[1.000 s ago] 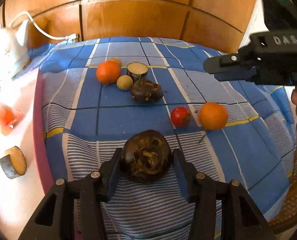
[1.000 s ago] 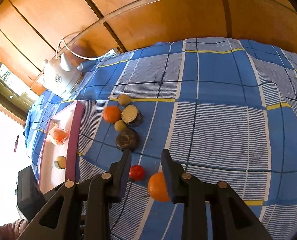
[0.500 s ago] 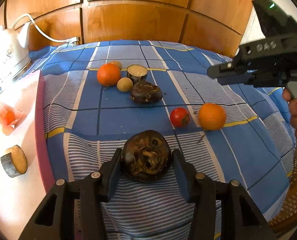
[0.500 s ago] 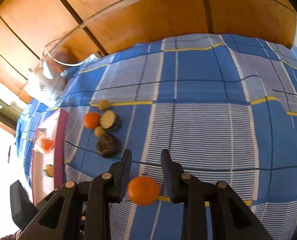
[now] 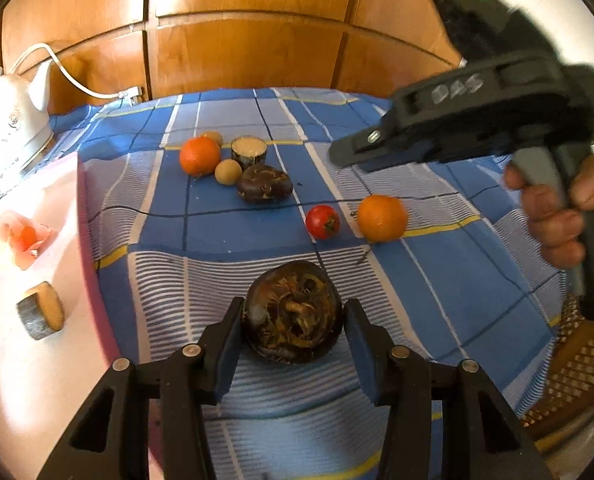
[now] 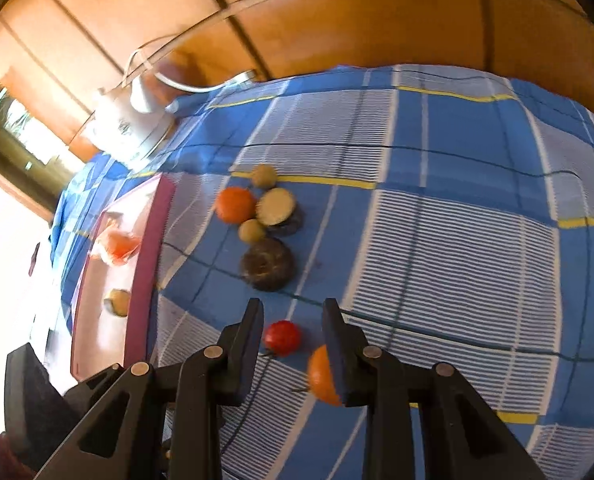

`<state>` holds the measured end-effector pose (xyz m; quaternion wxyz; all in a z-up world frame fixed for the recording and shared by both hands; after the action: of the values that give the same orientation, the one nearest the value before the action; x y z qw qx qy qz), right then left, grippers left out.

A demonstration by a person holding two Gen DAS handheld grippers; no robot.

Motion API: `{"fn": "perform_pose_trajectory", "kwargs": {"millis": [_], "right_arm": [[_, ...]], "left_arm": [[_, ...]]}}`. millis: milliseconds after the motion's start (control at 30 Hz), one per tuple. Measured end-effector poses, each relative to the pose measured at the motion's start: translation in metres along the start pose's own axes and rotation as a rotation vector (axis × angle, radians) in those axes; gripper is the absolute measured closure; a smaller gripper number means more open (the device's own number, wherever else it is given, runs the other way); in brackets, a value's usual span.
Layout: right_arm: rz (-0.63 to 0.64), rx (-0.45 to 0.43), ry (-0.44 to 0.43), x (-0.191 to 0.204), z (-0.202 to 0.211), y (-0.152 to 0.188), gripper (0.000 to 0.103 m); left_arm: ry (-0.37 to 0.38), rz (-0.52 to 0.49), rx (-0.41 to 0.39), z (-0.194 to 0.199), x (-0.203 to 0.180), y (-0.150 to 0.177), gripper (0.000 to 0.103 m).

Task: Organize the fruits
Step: 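Carry the dark brown fruit into the tray and release it with the left gripper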

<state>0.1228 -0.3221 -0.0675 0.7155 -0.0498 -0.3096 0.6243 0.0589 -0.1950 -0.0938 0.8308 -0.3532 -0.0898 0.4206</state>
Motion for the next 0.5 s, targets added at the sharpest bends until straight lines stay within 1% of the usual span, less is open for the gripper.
{"fn": "perform_pose_trajectory", "kwargs": {"millis": [67, 267, 400, 500], "right_arm": [[0.031, 0.008, -0.004, 0.007, -0.006, 0.000, 0.073], [0.077, 0.021, -0.025, 0.019, -0.019, 0.003, 0.073], [0.120, 0.033, -0.019, 0.028, -0.028, 0.009, 0.073], [0.178, 0.046, 0.031, 0.032, -0.035, 0.014, 0.073]], "left_arm": [[0.004, 0.004, -0.018, 0.011, 0.002, -0.001, 0.054], [0.000, 0.074, -0.094, 0.050, 0.025, -0.012, 0.054], [-0.042, 0.143, -0.141, 0.077, 0.056, -0.016, 0.054], [-0.089, 0.197, -0.168, 0.094, 0.082, -0.015, 0.054]]}}
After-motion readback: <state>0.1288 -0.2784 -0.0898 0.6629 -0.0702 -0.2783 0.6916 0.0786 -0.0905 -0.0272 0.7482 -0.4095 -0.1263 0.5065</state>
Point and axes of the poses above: each gripper's, at about its wrist camera, not at the fingertips, and z roughly against the way its jaws point, x to its left, y to its underside, the point moved 6 cm from there along -z, roughly the way its jaws point, and after that the axes turned 3 degrees about -x, right-handed, at the moved point
